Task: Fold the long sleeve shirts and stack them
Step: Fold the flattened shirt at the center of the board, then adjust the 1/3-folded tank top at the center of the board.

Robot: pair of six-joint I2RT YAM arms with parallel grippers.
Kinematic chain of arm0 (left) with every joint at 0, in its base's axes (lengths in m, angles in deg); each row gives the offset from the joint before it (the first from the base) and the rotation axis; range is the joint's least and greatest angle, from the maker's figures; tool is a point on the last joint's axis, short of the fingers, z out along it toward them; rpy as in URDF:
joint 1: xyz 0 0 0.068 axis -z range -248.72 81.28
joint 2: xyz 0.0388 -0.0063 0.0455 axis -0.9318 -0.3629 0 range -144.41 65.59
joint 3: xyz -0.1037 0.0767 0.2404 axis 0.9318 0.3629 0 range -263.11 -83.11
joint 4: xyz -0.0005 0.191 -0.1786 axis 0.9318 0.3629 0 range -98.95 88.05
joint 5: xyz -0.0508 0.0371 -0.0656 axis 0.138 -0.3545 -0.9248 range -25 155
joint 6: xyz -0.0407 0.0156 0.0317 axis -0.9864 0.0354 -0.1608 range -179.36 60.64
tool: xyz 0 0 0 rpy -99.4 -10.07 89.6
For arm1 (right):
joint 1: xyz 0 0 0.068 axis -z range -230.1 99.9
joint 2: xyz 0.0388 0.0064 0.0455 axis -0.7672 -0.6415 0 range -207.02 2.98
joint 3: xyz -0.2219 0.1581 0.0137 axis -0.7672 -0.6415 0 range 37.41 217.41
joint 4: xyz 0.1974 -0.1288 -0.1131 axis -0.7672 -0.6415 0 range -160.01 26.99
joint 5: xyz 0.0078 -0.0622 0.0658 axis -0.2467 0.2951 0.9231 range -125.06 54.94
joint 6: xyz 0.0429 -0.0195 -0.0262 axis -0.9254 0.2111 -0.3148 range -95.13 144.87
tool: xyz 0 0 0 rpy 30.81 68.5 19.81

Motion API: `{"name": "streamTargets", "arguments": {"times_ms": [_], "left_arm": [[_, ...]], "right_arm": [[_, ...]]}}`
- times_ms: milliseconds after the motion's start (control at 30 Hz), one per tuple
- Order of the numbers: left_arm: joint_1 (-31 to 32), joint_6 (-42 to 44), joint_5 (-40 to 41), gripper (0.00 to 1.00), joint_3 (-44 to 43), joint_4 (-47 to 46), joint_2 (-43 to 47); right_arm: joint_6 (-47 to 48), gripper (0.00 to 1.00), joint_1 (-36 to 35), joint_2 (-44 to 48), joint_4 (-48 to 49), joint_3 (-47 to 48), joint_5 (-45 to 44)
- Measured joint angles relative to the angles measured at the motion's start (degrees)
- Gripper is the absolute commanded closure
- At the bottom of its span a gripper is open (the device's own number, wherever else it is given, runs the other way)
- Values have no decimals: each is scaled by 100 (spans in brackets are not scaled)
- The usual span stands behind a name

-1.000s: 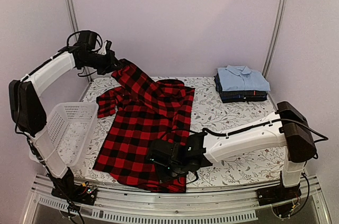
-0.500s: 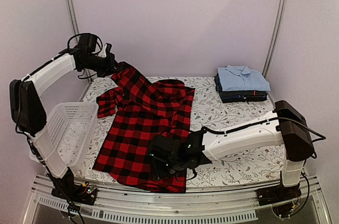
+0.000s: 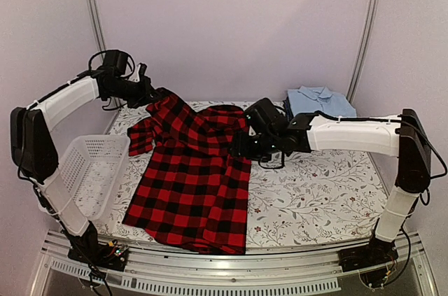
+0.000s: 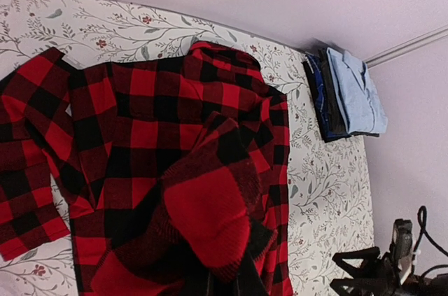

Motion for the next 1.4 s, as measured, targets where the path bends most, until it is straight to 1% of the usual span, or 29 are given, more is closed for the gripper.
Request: {"name": "streamTargets", "arguments": {"times_ms": [200, 300, 533, 633, 800, 867, 1167, 1400], "left_arm": [[-4, -4, 142, 100, 116, -214, 273], [-4, 31, 203, 100, 39, -304, 315], [-4, 74, 278, 100, -450, -400, 120], [-4, 81, 304, 100, -577, -389, 31], [-4, 122, 308, 98, -1049, -363, -332], [-4, 142, 310, 98, -1198, -352, -492], [-4, 138, 282, 95, -1508, -302, -885], [-4, 103, 264, 95, -2033, -227, -1036]], "right_arm": [[337, 41, 844, -68, 369, -13, 256], [529, 46, 1102, -297, 507, 129, 404], [879, 61, 1202, -973, 780, 372, 887], [973, 64, 1213, -1217, 874, 424, 1095], [1123, 74, 1231, -1622, 1038, 651, 1399], [1182, 76, 1237, -1731, 1150, 673, 1550], [1379, 76, 1233, -1847, 1314, 507, 2039], [1637, 75, 1067, -1858, 1311, 505, 2072]]}}
